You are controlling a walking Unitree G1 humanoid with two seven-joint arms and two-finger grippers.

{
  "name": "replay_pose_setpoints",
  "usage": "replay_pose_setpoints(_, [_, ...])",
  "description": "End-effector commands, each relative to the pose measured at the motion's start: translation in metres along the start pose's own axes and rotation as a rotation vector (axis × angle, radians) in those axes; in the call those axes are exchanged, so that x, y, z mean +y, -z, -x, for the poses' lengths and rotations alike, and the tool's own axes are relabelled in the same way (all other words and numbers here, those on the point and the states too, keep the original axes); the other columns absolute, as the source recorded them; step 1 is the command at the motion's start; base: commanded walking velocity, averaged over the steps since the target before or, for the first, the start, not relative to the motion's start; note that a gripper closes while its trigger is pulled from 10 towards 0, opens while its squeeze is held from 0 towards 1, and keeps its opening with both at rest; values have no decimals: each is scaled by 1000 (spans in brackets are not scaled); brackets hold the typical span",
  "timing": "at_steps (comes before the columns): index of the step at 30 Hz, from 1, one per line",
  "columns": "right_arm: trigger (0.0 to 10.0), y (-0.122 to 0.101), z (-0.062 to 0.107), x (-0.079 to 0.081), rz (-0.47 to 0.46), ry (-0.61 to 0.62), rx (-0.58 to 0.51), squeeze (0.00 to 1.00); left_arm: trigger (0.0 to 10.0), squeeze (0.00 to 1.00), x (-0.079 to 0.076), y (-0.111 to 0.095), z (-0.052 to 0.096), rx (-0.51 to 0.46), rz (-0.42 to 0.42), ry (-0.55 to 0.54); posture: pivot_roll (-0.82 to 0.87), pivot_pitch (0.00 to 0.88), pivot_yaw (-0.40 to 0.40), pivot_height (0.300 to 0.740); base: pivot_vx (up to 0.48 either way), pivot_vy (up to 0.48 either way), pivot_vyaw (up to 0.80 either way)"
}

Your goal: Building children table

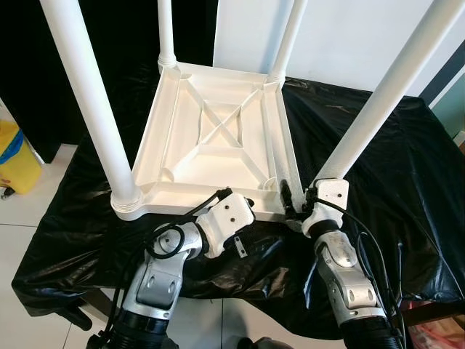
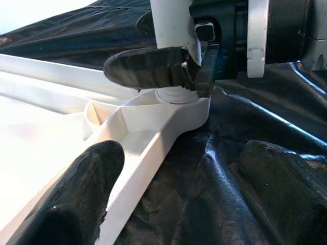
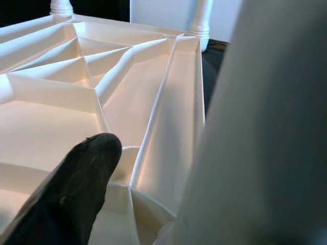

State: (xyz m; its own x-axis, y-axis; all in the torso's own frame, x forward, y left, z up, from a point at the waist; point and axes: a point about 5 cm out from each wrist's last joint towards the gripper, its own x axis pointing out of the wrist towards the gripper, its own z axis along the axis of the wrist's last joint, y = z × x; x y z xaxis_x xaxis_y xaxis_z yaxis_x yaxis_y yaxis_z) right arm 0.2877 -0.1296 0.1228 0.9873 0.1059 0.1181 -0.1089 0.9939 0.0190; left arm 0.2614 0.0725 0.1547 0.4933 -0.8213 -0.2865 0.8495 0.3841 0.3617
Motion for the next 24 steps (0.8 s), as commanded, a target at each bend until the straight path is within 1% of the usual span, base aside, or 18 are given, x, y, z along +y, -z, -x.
replay_pose_setpoints(1, [10000, 1, 3, -1, -6, -20, 6, 341, 10000, 0, 6, 1, -2, 9, 8, -168, 189, 81, -177, 740, 0, 0, 0])
replay_pose_setpoints(2, [10000, 0, 4, -2, 1, -51, 2, 0, 10000, 0, 7, 1, -2, 9, 6, -168, 188, 78, -176, 740, 0, 0, 0])
replay_pose_setpoints(4, [10000, -1, 4, -4, 8, -72, -2, 0, 10000, 0, 7, 1, -2, 9, 5, -167, 188, 78, -176, 740, 0, 0, 0])
replay_pose_setpoints(7, [10000, -2, 4, -13, 22, -137, -7, 0, 10000, 0, 7, 1, -2, 7, 3, -164, 182, 76, -168, 740, 0, 0, 0])
replay_pose_setpoints(12, [10000, -4, 3, -17, 30, -177, -10, 0, 10000, 0, 8, 0, -2, 6, 3, -162, 176, 77, -161, 740, 0, 0, 0])
replay_pose_setpoints(13, [10000, -6, 1, -20, 33, -215, -13, 0, 10000, 0, 8, 0, -3, 6, 3, -160, 172, 80, -160, 740, 0, 0, 0])
replay_pose_setpoints(14, [10000, -6, 1, -20, 33, -215, -13, 0, 10000, 0, 8, 0, -3, 6, 3, -160, 172, 80, -160, 740, 0, 0, 0])
replay_pose_setpoints(15, [10000, -8, -1, -23, 43, -251, -16, 0, 10000, 0, 9, 0, -2, 5, 2, -158, 171, 76, -158, 740, 0, 0, 0])
replay_pose_setpoints(16, [10000, -8, -1, -23, 43, -251, -16, 0, 10000, 0, 9, 0, -2, 5, 2, -158, 171, 76, -158, 740, 0, 0, 0])
replay_pose_setpoints(17, [10000, -9, -4, -25, 52, -287, -18, 0, 10000, 0, 10, 0, -3, 5, 2, -157, 167, 74, -154, 740, 0, 0, 0])
replay_pose_setpoints(18, [10000, -9, -4, -25, 52, -287, -18, 0, 10000, 0, 10, 0, -3, 5, 2, -157, 167, 74, -154, 740, 0, 0, 0])
replay_pose_setpoints(19, [10000, -10, -6, -27, 61, -318, -17, 0, 10000, 0, 11, 0, -3, 4, 1, -156, 164, 71, -148, 740, 0, 0, 0])
replay_pose_setpoints(24, [10000, -12, -9, -30, 72, -343, -17, 0, 10000, 0, 11, 0, -3, 3, 1, -153, 161, 71, -144, 740, 0, 0, 0])
